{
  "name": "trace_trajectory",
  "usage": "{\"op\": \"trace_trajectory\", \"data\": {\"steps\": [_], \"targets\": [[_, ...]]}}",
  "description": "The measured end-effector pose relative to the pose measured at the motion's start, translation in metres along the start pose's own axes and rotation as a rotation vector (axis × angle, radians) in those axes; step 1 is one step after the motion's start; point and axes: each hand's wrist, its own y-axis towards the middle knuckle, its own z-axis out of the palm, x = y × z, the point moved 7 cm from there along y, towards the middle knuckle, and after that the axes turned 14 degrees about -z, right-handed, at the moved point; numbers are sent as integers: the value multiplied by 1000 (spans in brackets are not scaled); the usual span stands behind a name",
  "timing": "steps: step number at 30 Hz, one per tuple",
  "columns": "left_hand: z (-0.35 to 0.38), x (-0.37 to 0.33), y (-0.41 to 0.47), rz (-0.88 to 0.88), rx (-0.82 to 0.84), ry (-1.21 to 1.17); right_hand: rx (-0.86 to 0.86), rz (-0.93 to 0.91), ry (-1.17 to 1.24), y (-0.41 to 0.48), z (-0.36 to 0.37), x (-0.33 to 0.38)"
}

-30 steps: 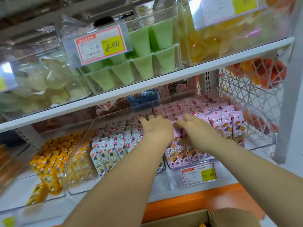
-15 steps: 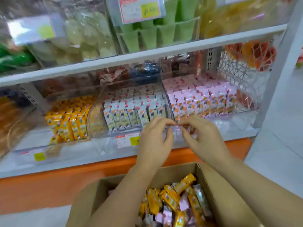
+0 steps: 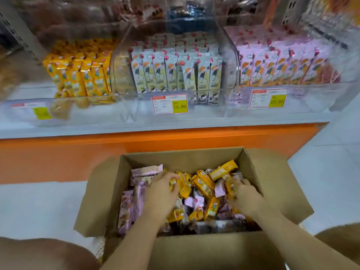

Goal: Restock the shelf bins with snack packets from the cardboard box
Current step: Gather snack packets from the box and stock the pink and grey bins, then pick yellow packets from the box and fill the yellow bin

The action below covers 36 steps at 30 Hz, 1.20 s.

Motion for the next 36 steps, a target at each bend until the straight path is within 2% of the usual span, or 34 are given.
{"op": "trace_trajectory", "data": {"steps": [4, 7, 10, 12, 15, 17, 19, 22, 26, 28, 32, 36], "targets": [[23, 33, 10, -129, 117, 264, 23, 24, -118, 10, 13, -1], [39, 49, 5, -194, 271, 332, 44, 26, -30, 12, 21, 1], [48, 50, -1, -179, 330, 378, 74, -29, -13, 13, 24, 10], [48, 49, -1, -173, 361, 355, 103, -79, 107, 14, 27, 17], [56, 54, -5, -175, 552, 309, 161, -121, 358, 12, 26, 33], [61, 56, -12, -166, 651, 396, 217, -130, 445, 10, 26, 44], [63, 52, -18, -114, 655, 498, 283, -161, 417, 8, 31, 54], [60, 45, -21, -51, 557, 534, 313, -200, 324, 5, 38, 63], [36, 29, -12, -60, 441, 272, 237, -234, 314, 2, 24, 69], [18, 18, -4, -139, 402, 37, 91, -263, 424, 4, 1, 74], [-4, 2, 5, -262, 444, -408, -167, -272, 621, 3, -43, 85], [-7, -6, 5, -351, 424, -618, -213, -393, 631, -5, -50, 108]]}}
